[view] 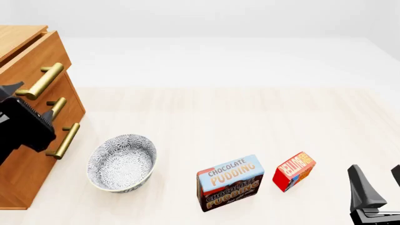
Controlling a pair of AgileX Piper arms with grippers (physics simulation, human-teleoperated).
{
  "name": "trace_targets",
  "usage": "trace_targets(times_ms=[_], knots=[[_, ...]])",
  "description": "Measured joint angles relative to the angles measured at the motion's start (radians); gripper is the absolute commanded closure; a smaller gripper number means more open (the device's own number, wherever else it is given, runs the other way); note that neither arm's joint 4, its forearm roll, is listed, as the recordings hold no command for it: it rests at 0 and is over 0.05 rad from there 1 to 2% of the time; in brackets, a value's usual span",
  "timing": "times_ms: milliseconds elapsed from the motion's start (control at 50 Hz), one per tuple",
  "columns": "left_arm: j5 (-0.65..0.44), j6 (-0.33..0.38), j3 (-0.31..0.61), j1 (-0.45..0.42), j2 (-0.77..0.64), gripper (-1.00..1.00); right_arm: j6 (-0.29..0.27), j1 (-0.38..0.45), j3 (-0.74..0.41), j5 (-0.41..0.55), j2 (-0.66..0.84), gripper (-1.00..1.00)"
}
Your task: Put the butter at the back in the top drawer of the cabinet and close it.
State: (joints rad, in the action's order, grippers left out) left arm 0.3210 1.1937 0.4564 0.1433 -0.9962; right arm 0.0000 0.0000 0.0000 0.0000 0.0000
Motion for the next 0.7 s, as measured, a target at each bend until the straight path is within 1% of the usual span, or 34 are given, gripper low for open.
trace_targets(times_ms=[700], knots=[[0.041,0.003,0.025,0.007,-0.076,-1.00,0.000,0.000,0.000,0.000,0.000,-1.00]])
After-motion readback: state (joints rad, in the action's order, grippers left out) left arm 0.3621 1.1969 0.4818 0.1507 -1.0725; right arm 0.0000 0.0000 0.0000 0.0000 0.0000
